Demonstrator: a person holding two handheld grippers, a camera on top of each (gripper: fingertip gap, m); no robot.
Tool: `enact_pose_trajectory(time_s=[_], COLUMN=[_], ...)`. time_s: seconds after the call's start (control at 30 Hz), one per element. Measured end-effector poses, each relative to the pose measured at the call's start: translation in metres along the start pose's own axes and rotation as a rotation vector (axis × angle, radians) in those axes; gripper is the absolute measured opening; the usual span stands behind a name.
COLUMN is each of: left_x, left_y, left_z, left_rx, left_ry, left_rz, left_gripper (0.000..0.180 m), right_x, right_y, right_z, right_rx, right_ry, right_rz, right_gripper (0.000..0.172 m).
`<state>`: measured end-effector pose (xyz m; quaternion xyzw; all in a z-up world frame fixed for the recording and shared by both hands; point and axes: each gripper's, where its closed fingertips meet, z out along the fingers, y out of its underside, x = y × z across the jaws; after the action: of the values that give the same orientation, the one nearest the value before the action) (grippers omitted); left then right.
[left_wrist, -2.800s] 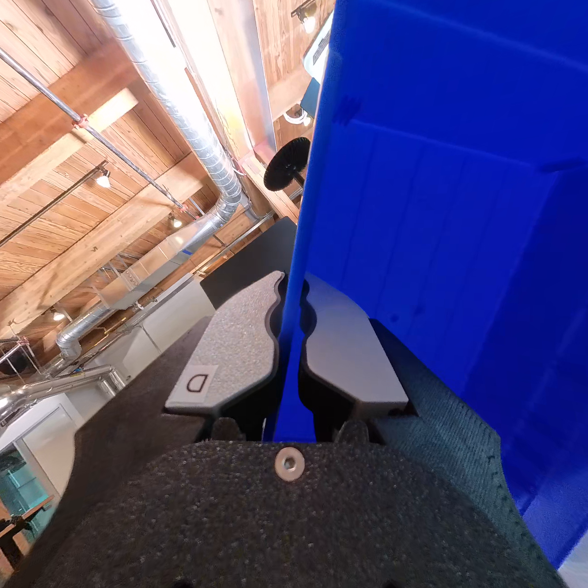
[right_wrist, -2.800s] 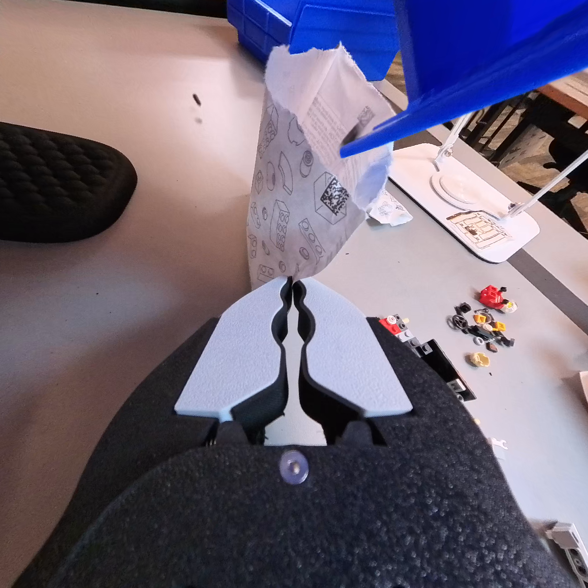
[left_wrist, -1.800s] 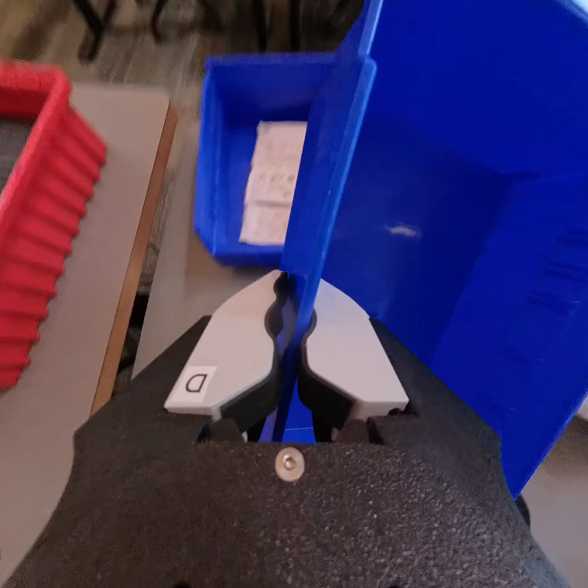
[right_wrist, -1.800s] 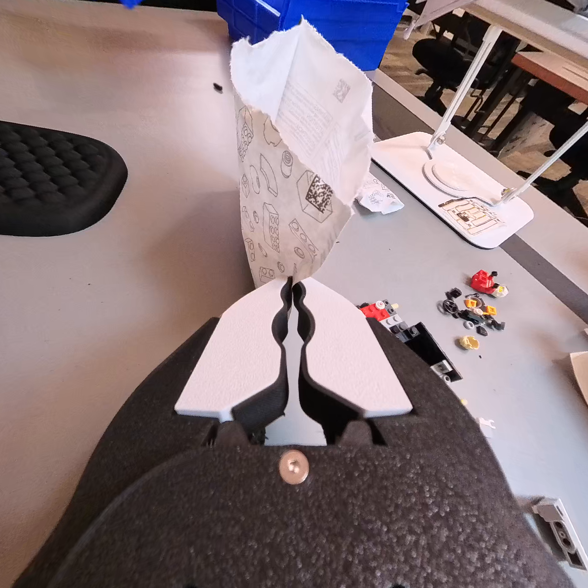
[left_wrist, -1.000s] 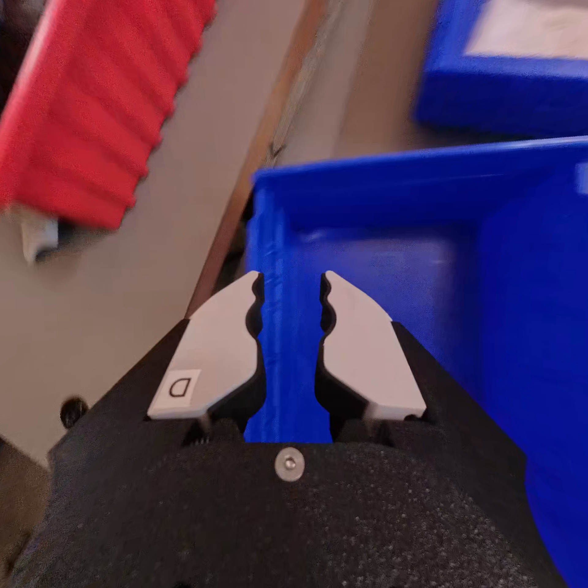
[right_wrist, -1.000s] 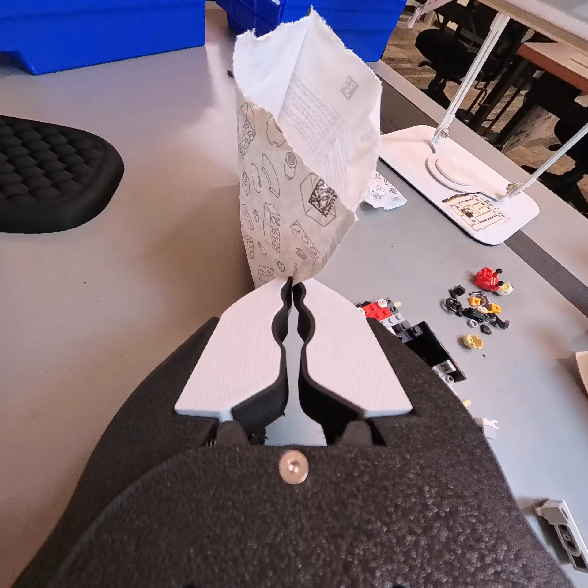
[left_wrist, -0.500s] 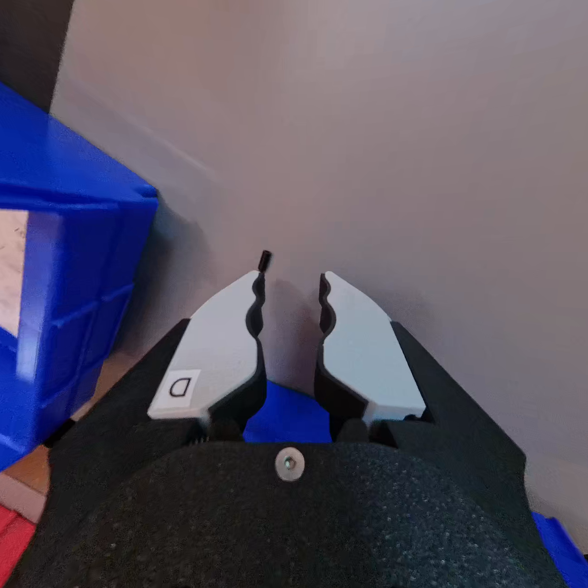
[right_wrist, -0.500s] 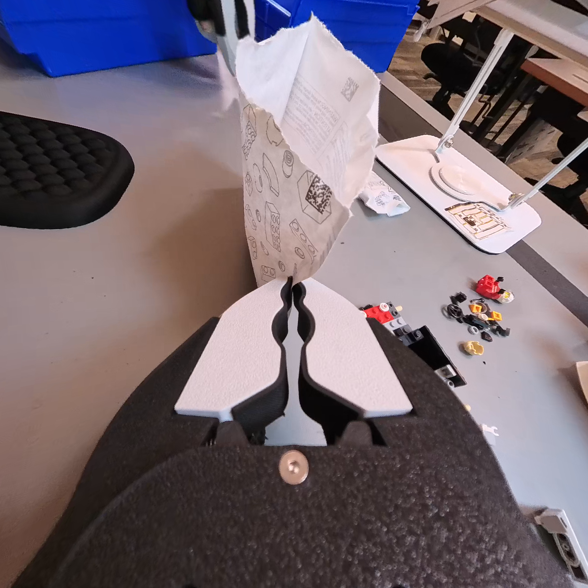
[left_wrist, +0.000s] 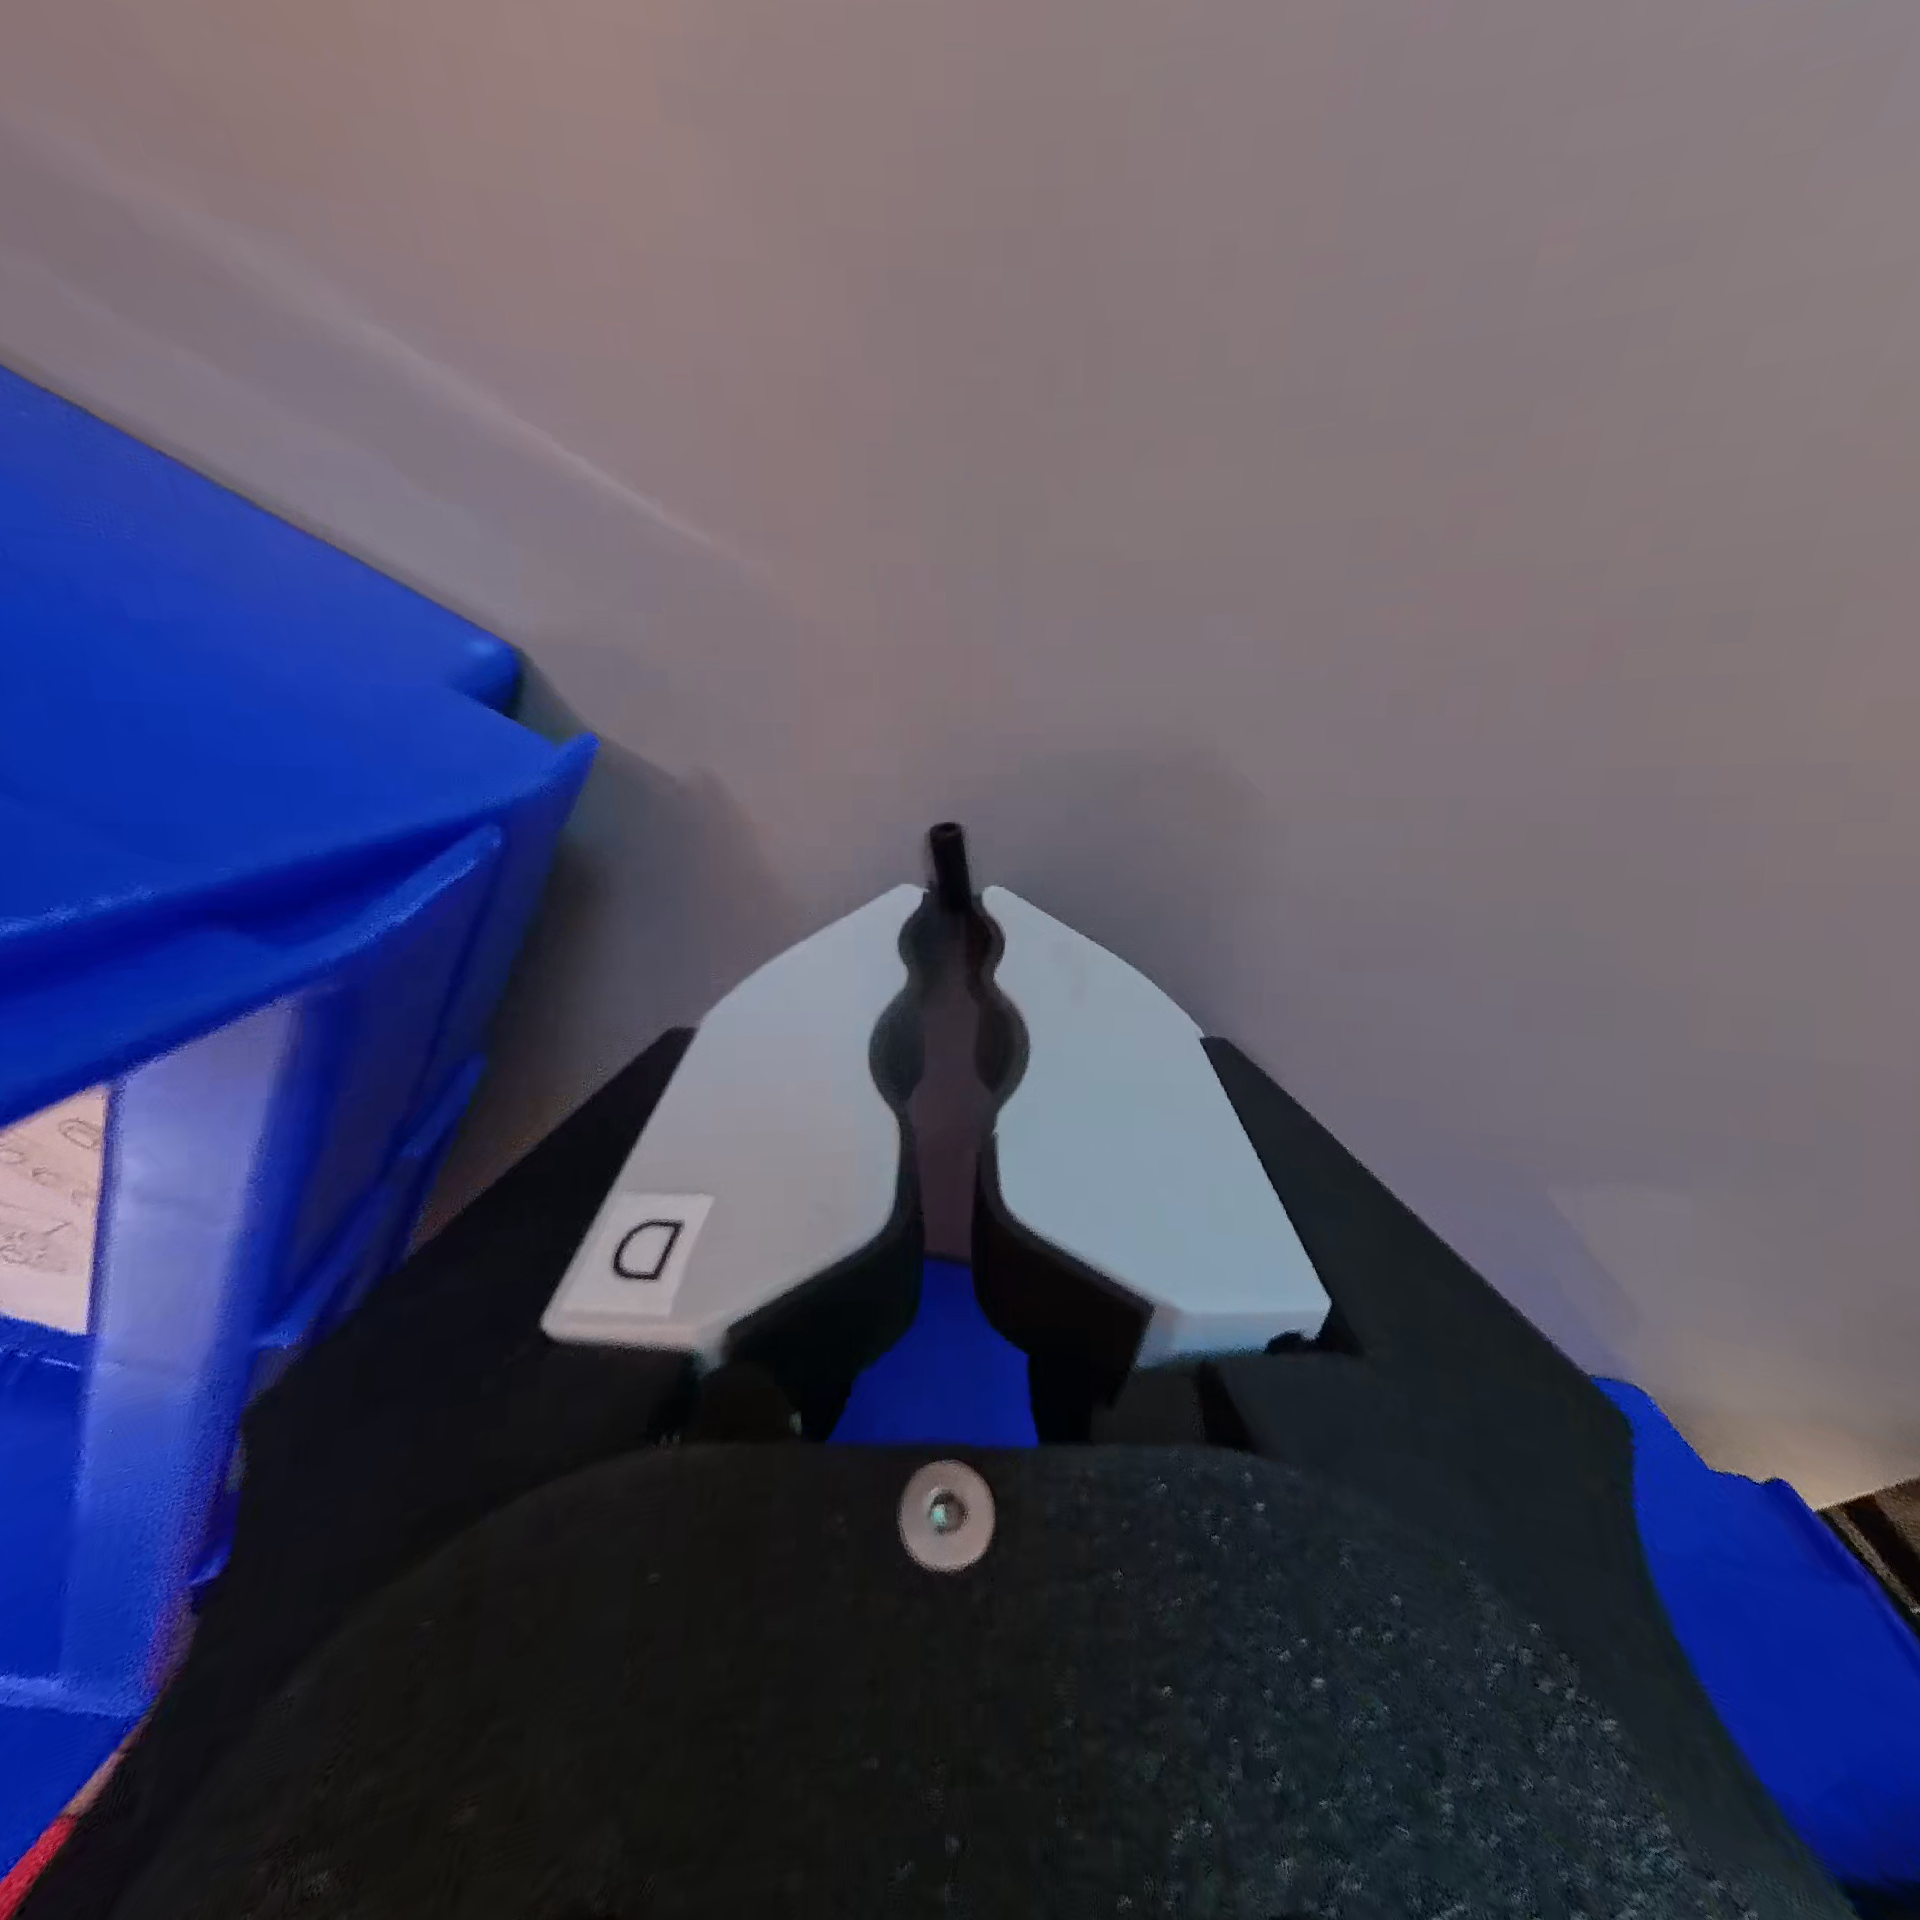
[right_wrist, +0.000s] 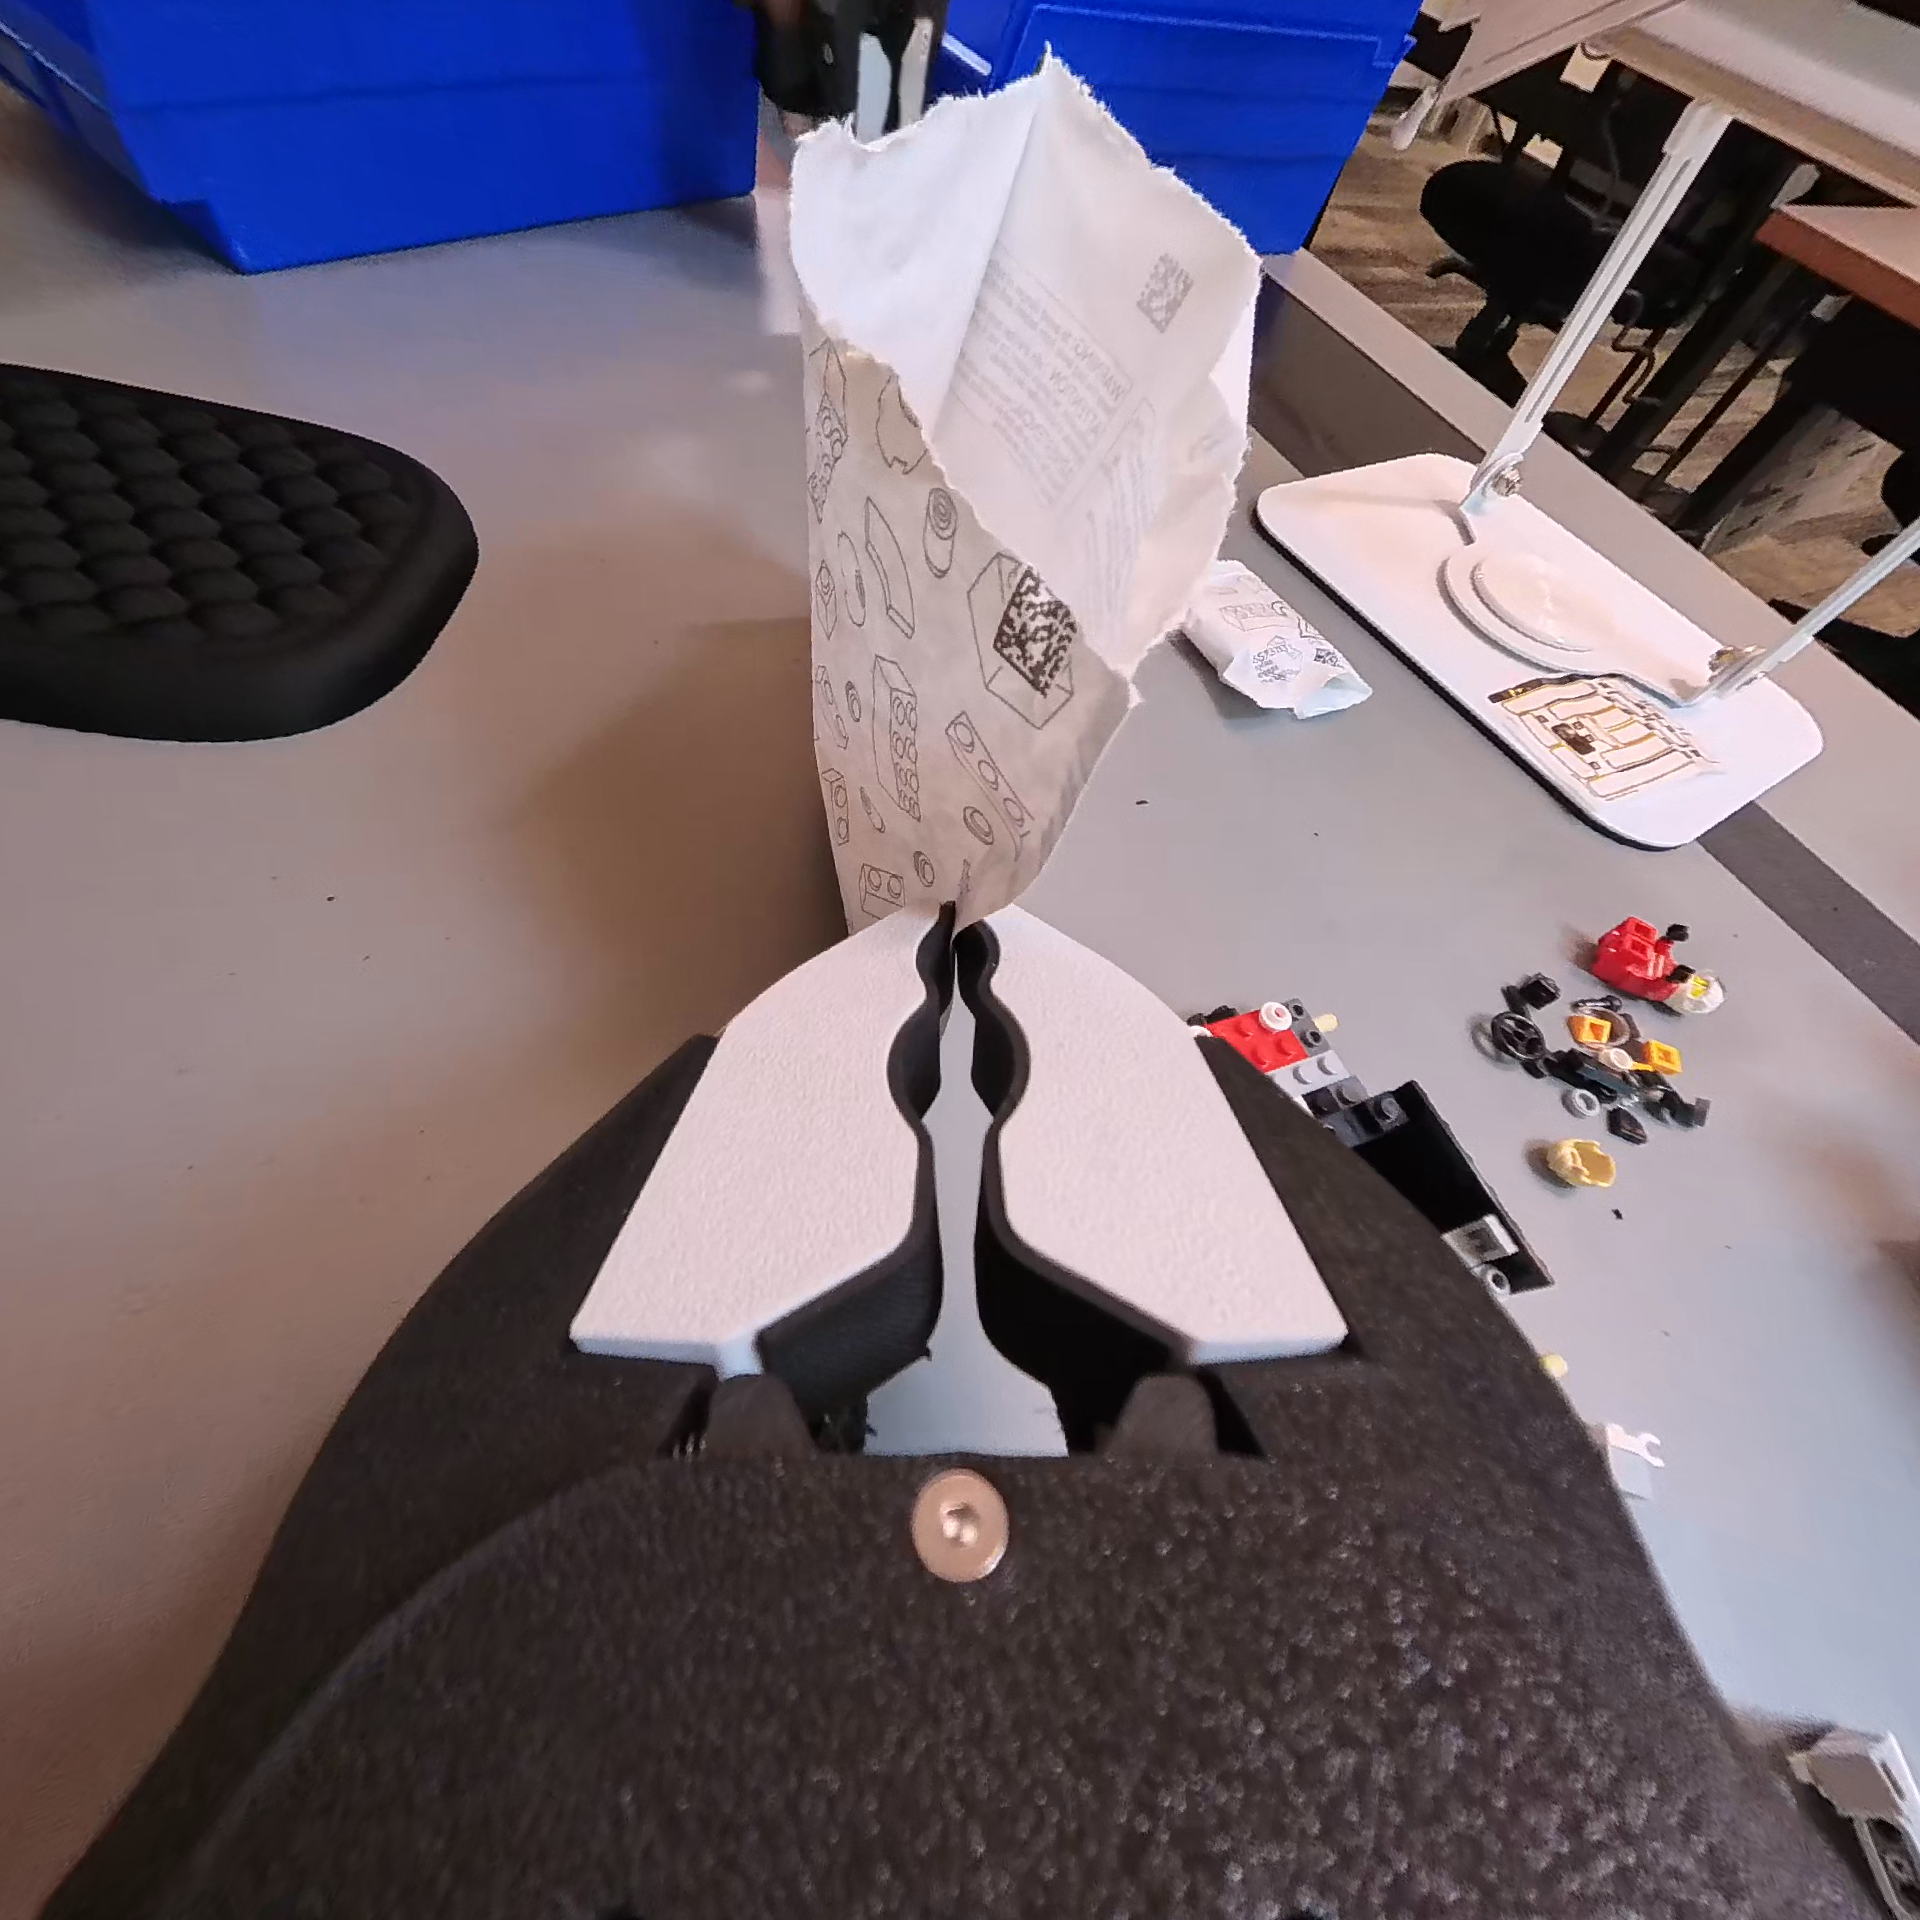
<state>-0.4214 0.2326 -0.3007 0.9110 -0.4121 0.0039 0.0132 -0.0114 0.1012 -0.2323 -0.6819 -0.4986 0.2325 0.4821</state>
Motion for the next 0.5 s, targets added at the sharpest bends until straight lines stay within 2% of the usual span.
enact_pose_trajectory(time_s=[0.17, 0.3, 0.4, 0.5], left_x=[0.008, 0.033, 0.076, 0.151], left_y=[-0.001, -0.028, -0.065, -0.107], left_z=[-0.001, -0.028, -0.072, -0.122], left_rx=[0.008, 0.17, 0.366, 0.554], left_ry=[0.013, 0.0, -0.016, -0.01], left_rz=[0.002, 0.074, 0.204, 0.405], left_gripper=[0.003, 0.002, 0.002, 0.002], right_x=[-0.001, -0.001, -0.001, -0.002], right_y=[0.0, 0.0, 0.0, -0.001], right_z=[0.0, 0.0, 0.001, 0.002], right_rx=[0.0, -0.001, -0.002, -0.001], right_ry=[-0.007, -0.005, -0.008, -0.009], right_rz=[-0.002, -0.014, -0.018, -0.027], right_gripper=[0.0, 0.0, 0.0, 0.0])
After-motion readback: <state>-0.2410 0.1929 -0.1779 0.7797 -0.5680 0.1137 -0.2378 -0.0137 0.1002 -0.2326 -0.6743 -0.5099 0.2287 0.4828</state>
